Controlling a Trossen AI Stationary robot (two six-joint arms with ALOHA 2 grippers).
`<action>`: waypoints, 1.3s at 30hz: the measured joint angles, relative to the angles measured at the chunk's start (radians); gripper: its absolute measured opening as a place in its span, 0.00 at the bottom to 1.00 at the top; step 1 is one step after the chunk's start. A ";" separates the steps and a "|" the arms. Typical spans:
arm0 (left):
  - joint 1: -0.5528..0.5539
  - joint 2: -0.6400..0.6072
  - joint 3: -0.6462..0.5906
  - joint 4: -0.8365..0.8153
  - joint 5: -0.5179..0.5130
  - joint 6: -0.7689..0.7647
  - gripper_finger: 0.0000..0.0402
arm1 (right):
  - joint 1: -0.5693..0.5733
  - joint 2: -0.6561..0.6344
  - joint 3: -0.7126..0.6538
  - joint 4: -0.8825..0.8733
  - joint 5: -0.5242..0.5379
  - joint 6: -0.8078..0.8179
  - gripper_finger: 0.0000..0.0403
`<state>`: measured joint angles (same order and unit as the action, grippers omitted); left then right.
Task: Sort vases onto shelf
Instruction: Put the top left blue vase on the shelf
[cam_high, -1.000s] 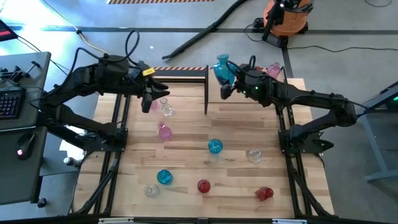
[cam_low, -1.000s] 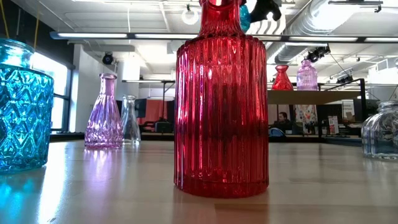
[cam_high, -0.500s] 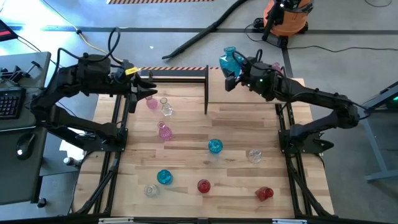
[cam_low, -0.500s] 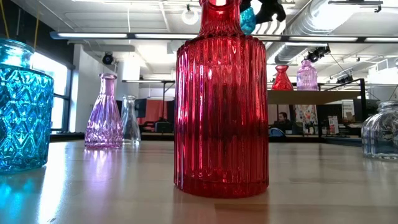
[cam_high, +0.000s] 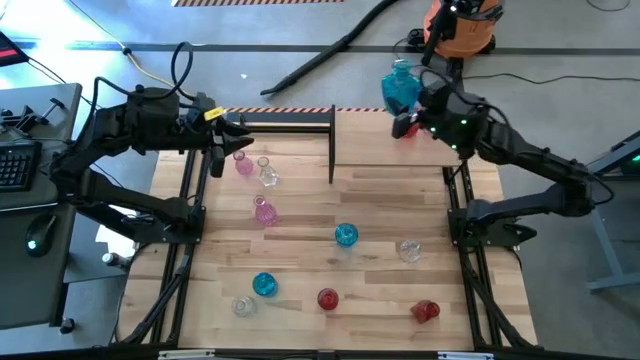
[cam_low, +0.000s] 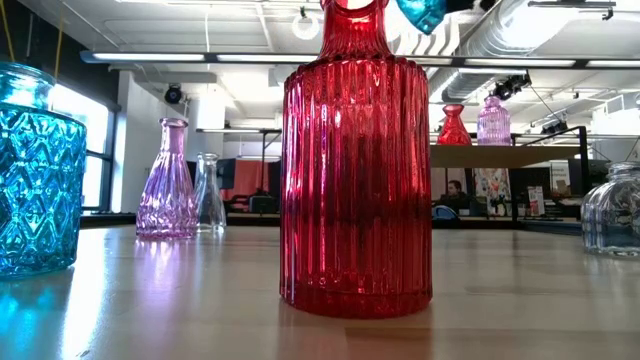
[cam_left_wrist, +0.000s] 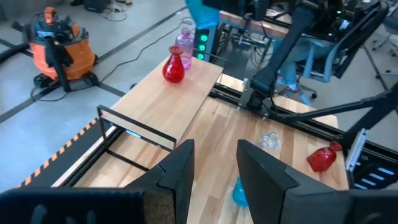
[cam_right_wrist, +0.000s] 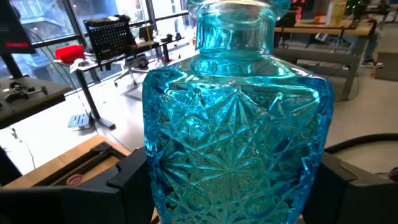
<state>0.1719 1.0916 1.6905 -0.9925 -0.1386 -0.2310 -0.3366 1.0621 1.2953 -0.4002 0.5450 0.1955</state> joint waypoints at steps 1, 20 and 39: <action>0.000 0.000 0.000 0.002 -0.009 0.000 0.28 | -0.005 -0.013 0.000 -0.008 0.000 -0.005 0.67; 0.000 0.000 0.000 0.005 -0.138 -0.003 0.28 | -0.071 -0.139 -0.001 -0.208 -0.022 -0.013 0.67; 0.000 0.000 0.000 0.020 -0.140 -0.001 0.28 | 0.044 0.022 -0.002 0.066 -0.029 -0.039 0.67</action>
<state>0.1719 1.0912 1.6905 -0.9722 -0.2787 -0.2321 -0.2924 1.0836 1.2938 -0.3344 0.5165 0.1564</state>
